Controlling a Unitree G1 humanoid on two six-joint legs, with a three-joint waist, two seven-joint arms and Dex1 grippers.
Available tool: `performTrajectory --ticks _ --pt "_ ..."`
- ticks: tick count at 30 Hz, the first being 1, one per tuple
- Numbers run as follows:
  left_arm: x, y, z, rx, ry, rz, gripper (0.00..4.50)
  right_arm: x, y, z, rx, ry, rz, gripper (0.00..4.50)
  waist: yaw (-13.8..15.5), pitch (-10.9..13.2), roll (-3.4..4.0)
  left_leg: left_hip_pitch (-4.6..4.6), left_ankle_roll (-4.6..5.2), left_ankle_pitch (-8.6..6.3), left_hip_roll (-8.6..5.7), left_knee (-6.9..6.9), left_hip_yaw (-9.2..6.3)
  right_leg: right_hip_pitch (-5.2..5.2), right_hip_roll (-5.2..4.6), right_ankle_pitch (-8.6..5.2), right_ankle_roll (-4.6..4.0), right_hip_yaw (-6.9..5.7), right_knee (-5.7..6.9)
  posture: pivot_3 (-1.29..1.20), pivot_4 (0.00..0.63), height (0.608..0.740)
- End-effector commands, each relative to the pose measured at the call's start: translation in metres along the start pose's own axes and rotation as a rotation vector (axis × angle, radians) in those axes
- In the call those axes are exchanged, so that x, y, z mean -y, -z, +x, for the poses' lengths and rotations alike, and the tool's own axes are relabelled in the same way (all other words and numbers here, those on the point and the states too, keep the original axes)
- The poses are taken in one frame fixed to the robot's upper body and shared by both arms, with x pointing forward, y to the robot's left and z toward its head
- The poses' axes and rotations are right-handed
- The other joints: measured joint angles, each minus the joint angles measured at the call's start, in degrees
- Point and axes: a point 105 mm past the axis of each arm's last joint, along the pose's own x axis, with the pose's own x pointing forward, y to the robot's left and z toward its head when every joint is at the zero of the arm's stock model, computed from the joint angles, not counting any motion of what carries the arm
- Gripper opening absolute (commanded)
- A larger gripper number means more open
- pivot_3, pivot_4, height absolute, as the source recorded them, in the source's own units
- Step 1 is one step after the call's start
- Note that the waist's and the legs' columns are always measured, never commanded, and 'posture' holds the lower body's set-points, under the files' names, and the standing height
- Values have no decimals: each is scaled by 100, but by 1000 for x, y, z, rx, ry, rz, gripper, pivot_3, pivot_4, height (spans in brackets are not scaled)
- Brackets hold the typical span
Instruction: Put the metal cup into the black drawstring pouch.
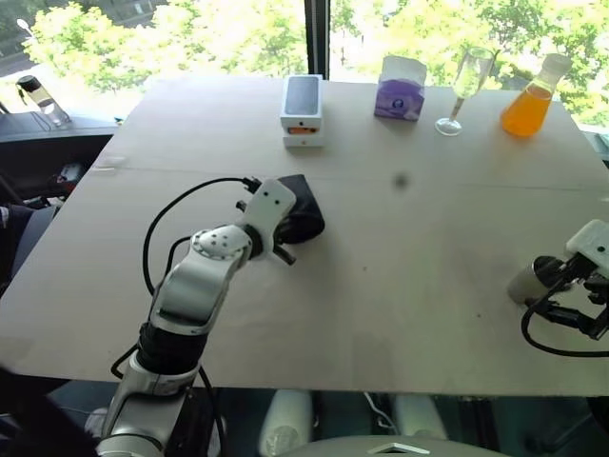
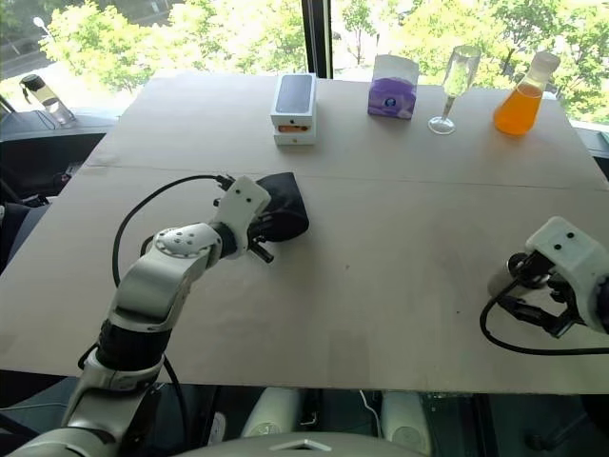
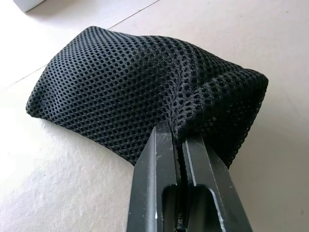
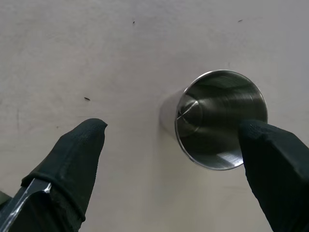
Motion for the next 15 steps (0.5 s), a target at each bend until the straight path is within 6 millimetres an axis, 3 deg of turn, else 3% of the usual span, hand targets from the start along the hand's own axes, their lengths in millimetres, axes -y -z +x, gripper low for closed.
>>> performTrajectory --ticks 1,4,11,14,15 --pt "0 -12 -8 53 -19 18 0 7 -1 6 -4 3 -18 3983 -2 0 0 -3 -1 0 0 2 -3 0 0 0 0 -3 0 0 150 737" --pt "-1 -11 -8 49 -29 12 0 8 -1 16 4 -33 8 3226 -20 0 0 -8 -3 2 -1 6 -3 -3 0 0 1 -7 -1 0 150 737" --pt "-2 -11 -9 52 -38 2 0 13 4 28 -15 -50 9 220 -26 1 2 -15 -4 3 -1 7 -10 -7 0 0 1 -15 0 0 150 737" --pt "1 -12 -8 48 -18 -24 0 13 1 27 8 -51 -4 84 -26 1 2 -16 -4 3 -1 9 -9 -7 0 0 3 -25 -1 0 150 737" --pt "2 -14 -8 57 -9 -36 0 10 -9 22 77 -67 1 84 -26 1 2 -16 -4 3 -1 10 -10 -6 0 0 3 -27 -1 0 150 737"
